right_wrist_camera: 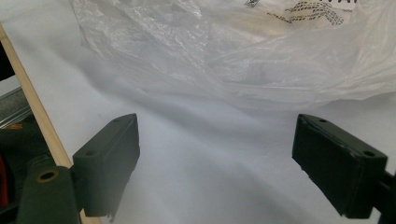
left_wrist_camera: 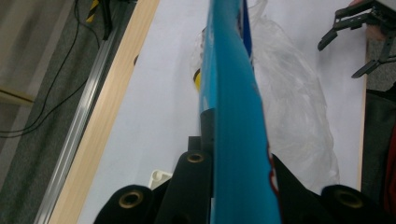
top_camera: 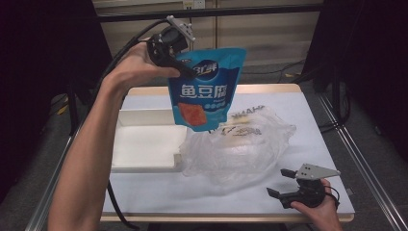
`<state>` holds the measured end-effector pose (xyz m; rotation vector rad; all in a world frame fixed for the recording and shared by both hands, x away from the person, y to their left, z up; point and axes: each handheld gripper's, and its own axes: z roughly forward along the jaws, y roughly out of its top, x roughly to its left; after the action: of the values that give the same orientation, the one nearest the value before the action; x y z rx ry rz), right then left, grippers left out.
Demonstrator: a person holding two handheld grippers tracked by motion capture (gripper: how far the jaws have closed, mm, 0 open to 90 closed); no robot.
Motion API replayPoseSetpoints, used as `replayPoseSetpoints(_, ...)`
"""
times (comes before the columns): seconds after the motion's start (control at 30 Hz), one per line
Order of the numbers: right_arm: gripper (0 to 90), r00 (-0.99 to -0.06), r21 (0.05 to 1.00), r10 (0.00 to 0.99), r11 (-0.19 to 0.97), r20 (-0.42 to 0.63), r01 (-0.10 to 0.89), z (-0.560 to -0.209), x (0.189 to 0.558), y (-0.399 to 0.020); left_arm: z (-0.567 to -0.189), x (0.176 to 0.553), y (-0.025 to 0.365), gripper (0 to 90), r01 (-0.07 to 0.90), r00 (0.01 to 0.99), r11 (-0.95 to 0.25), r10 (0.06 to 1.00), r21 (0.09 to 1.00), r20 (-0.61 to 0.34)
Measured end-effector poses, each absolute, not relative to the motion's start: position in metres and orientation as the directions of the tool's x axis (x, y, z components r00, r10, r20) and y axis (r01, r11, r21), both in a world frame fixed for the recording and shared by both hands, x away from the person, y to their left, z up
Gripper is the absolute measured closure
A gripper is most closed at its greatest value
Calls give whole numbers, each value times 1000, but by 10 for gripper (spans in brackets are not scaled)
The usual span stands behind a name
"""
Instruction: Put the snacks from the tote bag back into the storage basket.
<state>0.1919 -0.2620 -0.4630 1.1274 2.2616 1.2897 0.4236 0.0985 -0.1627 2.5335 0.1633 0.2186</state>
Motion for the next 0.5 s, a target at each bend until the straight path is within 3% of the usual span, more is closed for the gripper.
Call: replayPoseSetpoints(0.5, 139, -634, 828, 764, 277, 118, 488, -463, 192, -264, -166, 432, 147, 900, 109, 971, -818, 210, 565, 116)
